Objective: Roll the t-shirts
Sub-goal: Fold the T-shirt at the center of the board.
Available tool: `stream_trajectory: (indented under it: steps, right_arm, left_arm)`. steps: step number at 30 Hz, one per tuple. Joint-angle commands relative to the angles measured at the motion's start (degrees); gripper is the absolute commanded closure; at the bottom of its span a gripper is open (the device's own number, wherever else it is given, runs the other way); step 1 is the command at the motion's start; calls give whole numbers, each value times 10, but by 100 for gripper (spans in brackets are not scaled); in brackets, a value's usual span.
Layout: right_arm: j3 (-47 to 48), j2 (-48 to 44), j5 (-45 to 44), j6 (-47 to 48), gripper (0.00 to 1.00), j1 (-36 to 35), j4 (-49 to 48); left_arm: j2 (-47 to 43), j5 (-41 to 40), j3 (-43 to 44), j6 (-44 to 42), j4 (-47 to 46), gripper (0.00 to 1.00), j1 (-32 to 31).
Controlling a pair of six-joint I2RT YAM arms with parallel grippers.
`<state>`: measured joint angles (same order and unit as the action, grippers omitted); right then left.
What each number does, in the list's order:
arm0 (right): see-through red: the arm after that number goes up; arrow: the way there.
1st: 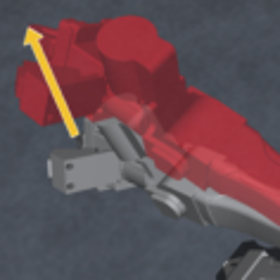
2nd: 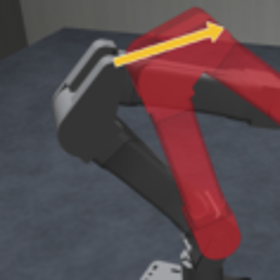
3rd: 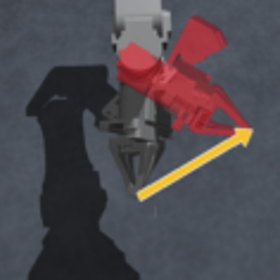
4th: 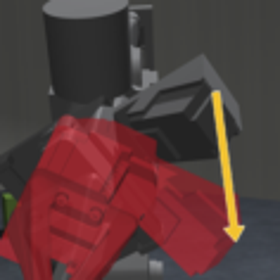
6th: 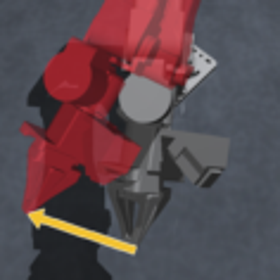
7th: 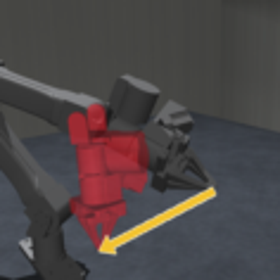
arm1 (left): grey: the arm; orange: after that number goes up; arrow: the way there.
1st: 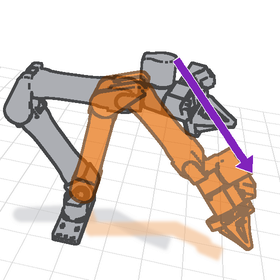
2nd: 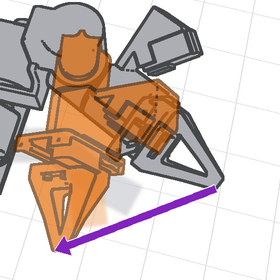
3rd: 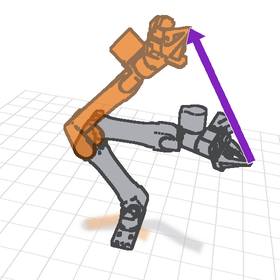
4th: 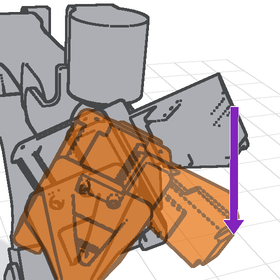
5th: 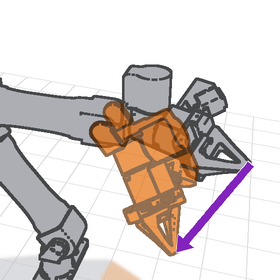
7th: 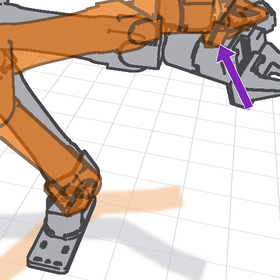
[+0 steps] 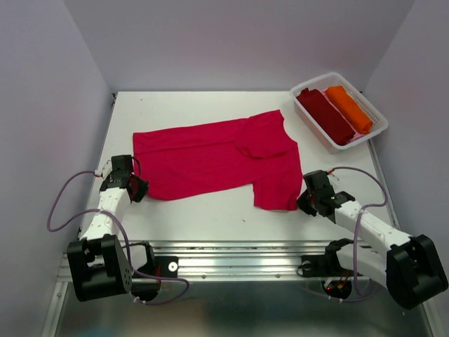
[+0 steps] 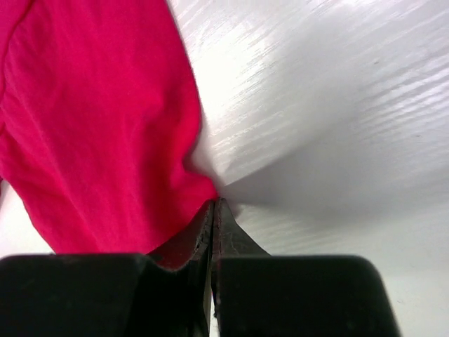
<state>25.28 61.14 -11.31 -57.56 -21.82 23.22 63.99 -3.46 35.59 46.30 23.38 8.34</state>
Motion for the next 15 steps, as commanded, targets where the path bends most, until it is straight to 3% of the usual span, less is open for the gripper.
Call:
stream_trajectory:
  steps: [1,7,15]
  right_arm:
    - [31,-55,-48,28,99,-1,53]
    - [121,-75,-87,56,99,-1,74]
    - [244,-15,-156,127,99,-1,43]
  left_arm:
    - [-2,-7,4,-17,9,100,-3]
    - [-28,-4,22,-15,20,100,-3]
    - [-15,-15,88,-23,18,100,-3]
